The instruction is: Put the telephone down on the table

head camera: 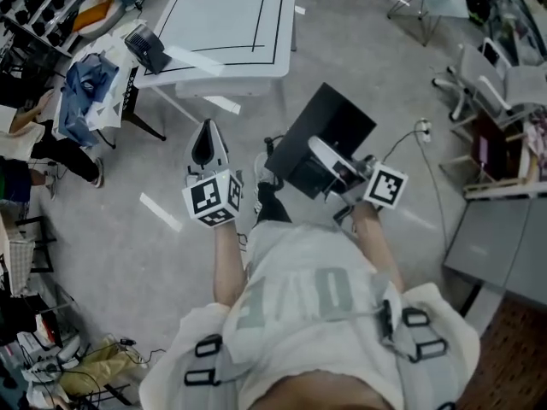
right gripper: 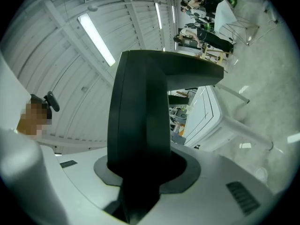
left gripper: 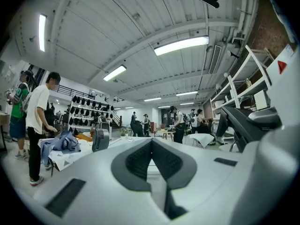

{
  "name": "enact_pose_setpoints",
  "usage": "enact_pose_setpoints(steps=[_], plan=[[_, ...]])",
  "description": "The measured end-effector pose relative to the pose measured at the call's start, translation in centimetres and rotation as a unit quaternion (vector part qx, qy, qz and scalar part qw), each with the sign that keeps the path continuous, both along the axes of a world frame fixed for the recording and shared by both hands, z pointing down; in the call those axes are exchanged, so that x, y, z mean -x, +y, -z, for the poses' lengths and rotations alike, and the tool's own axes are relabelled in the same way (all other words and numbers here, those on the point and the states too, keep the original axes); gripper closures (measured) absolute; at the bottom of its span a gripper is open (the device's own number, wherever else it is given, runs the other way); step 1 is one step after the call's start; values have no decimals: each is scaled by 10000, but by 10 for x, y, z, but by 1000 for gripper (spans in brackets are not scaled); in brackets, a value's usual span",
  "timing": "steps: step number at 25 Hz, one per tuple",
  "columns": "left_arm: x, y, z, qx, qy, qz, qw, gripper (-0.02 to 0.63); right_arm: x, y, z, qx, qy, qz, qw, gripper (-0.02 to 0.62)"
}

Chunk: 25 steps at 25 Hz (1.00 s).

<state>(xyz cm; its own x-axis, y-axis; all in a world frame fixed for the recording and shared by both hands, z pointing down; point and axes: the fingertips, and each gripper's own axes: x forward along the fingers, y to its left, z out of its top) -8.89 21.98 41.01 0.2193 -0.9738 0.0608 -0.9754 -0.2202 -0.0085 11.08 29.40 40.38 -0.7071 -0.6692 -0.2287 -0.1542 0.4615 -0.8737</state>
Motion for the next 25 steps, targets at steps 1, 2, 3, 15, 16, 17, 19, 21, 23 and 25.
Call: enact_pose_setpoints(steps=[1, 2, 3, 15, 16, 17, 19, 21, 23, 25], plan=[[1, -11, 2, -18, 22, -23, 10000, 600, 1, -10, 2, -27, -3, -21, 10000, 445], [1, -23, 4, -31, 49, -56, 10000, 599, 1, -20, 4, -64, -5, -46, 10000, 445], [1, -37, 6, -43, 74, -102, 9999, 600, 2, -33, 6, -99, -24, -76, 9999, 445], [28, -222, 21, 16, 88, -655, 9978, 600, 42, -212, 34, -263, -220, -401, 9986, 445], [31, -240, 22, 20, 79, -705, 9975, 600, 46, -229, 35, -263, -222, -443, 9984, 445], [35, -256, 24, 18, 73, -752, 9971, 599, 50, -246, 35, -248, -204, -482, 9983, 445], [41, -286, 27, -2, 54, -835, 9965, 600, 58, -277, 35, -205, -172, -536, 9982, 445], [46, -314, 31, -11, 37, -927, 9957, 600, 64, -303, 36, -190, -190, -571, 9980, 445], [48, -339, 32, -9, 39, -1038, 9946, 600, 69, -327, 39, -210, -269, -592, 9977, 445], [50, -361, 31, -3, 59, -1137, 9935, 600, 74, -348, 41, -222, -398, -606, 9971, 445]])
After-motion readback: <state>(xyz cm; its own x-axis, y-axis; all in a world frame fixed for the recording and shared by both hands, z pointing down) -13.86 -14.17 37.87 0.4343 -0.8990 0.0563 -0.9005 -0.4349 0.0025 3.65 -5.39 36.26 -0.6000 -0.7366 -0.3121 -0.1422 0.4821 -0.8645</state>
